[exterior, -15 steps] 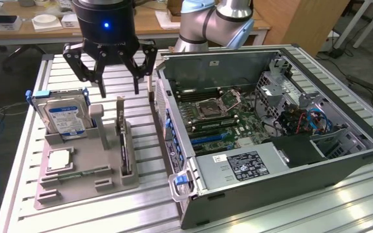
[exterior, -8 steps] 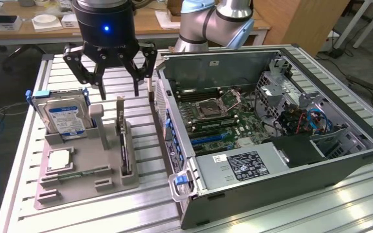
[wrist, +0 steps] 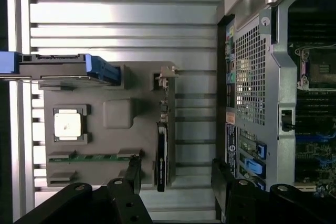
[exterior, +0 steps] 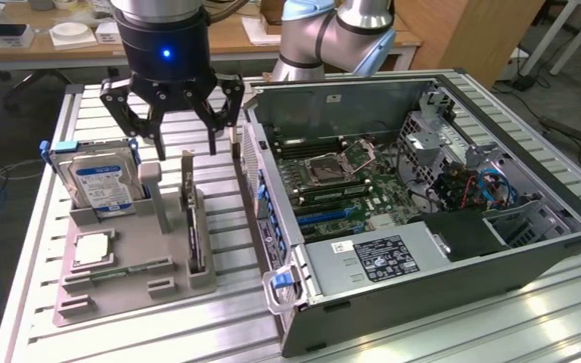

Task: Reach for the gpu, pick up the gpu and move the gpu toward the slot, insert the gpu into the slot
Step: 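Pick up the gpu and move the gpu toward the slot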

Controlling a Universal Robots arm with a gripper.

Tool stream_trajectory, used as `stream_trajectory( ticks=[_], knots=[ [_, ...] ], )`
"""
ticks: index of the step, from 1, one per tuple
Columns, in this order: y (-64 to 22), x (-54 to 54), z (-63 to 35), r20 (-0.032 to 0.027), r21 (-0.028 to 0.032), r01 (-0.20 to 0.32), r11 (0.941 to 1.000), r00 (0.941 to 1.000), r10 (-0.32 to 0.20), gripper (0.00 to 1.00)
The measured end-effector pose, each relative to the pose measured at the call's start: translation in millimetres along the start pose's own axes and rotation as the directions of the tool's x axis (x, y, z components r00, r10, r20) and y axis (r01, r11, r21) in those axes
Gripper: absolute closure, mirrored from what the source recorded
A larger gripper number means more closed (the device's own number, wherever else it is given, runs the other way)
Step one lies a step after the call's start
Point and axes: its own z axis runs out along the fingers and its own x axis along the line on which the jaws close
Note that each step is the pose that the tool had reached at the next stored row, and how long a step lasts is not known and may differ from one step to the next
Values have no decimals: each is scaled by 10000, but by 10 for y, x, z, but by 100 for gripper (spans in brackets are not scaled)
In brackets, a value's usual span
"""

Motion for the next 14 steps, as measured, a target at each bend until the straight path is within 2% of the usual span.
stream_trajectory(
  ticks=[4,10,14],
  knots=[
    [-3,4,37,-2,0,4,10000,10000,-4,35],
    [-6,6,98,-21,57,13,10000,10000,-13,35],
    [-7,9,137,-23,58,13,10000,10000,-12,35]
  ],
)
